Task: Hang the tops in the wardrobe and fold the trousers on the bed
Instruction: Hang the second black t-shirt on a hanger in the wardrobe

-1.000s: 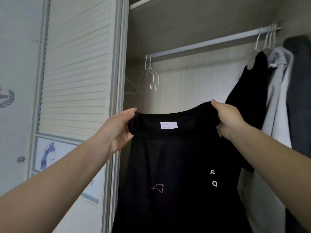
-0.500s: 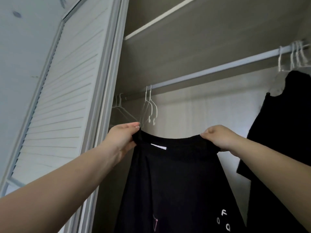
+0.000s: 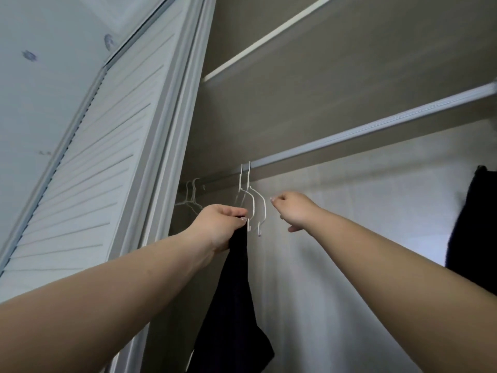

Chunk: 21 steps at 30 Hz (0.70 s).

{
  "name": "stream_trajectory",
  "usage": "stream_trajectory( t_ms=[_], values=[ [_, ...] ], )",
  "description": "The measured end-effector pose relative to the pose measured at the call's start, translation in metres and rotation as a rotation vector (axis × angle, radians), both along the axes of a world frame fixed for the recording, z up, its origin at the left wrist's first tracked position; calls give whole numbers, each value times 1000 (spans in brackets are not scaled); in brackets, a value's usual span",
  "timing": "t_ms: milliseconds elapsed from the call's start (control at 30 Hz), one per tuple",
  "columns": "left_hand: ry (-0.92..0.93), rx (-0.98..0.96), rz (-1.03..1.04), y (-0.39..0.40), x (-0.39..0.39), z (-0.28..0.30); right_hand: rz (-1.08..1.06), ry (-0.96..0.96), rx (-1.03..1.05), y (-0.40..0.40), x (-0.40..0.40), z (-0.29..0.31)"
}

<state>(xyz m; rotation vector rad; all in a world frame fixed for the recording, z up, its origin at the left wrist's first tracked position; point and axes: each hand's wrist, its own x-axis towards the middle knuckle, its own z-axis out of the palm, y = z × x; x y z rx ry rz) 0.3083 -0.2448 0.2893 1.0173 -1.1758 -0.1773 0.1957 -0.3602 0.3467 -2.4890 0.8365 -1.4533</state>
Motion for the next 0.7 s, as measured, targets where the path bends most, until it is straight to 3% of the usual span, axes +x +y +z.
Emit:
stream_trajectory(
  t_ms=[267, 700],
  values=[
    [-60, -7, 48, -19, 31, 11, 91, -147, 127, -34, 60, 16],
    [-96, -24, -31, -41, 49, 8, -56, -512, -24, -50, 88, 22]
  ],
)
